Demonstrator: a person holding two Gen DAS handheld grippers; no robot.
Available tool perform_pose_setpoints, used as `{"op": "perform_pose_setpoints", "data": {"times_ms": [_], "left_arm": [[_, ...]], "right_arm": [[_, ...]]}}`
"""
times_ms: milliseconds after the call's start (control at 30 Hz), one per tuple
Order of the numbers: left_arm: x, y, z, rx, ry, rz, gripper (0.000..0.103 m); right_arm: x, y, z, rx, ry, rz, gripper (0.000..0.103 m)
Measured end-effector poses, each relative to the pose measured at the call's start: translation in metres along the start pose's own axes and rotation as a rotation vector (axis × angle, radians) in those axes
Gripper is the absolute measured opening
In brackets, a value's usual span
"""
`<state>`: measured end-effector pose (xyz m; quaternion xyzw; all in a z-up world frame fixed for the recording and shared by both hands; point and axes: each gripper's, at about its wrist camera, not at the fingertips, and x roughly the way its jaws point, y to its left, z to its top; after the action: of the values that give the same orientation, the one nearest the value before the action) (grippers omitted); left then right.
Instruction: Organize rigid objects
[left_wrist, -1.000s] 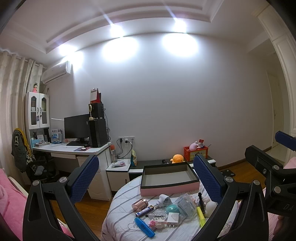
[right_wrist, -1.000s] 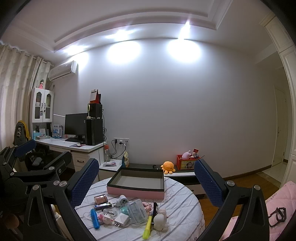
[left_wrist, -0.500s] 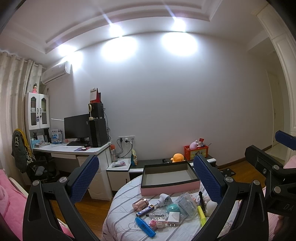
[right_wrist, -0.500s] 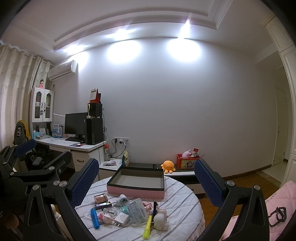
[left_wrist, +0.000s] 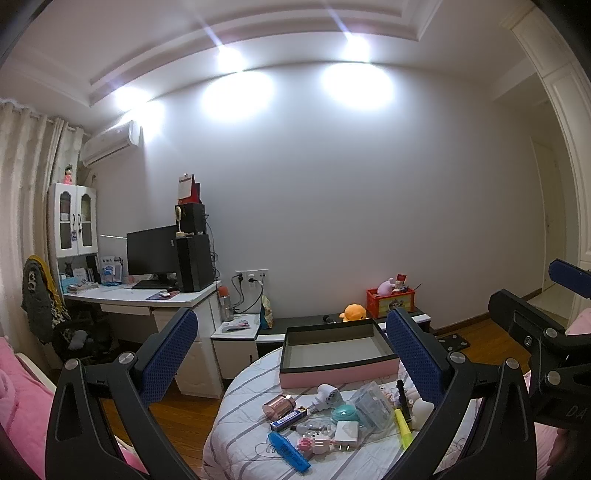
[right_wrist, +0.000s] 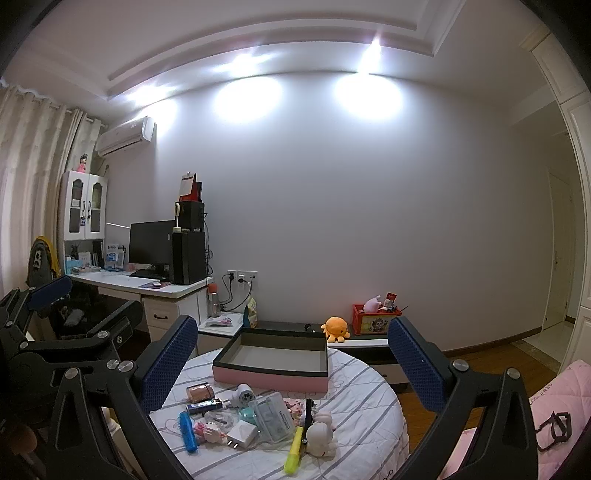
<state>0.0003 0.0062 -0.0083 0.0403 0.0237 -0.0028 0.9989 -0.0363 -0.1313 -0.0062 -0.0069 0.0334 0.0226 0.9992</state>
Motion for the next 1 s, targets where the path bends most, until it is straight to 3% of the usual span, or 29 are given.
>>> {"op": "perform_pose_setpoints", "data": {"times_ms": [267,700,867,1000], "left_arm": [[0.003,0.000,-0.003,0.000,0.007,-0.005,0.103],[0.045,-0.010,-0.026,0.029,0.072,-0.030,0.103],[0.074,-0.001,-0.055,0.014,0.151,-0.037,0.103],[0.104,0.017,-0.099,-0.004,0.270,-0.013,0.103]], "right_arm": [[0.005,0.000,-0.005,0.001,0.009,-0.004,0.103],[0.037,-0.007,-0.028,0.003,0.082,-0.014,0.103],[0.060,-0.012,-0.051,-0.024,0.134,-0.018,0.103],[0.082,-0.020,-0.077,-0.039,0.211,-0.031,0.103]]}}
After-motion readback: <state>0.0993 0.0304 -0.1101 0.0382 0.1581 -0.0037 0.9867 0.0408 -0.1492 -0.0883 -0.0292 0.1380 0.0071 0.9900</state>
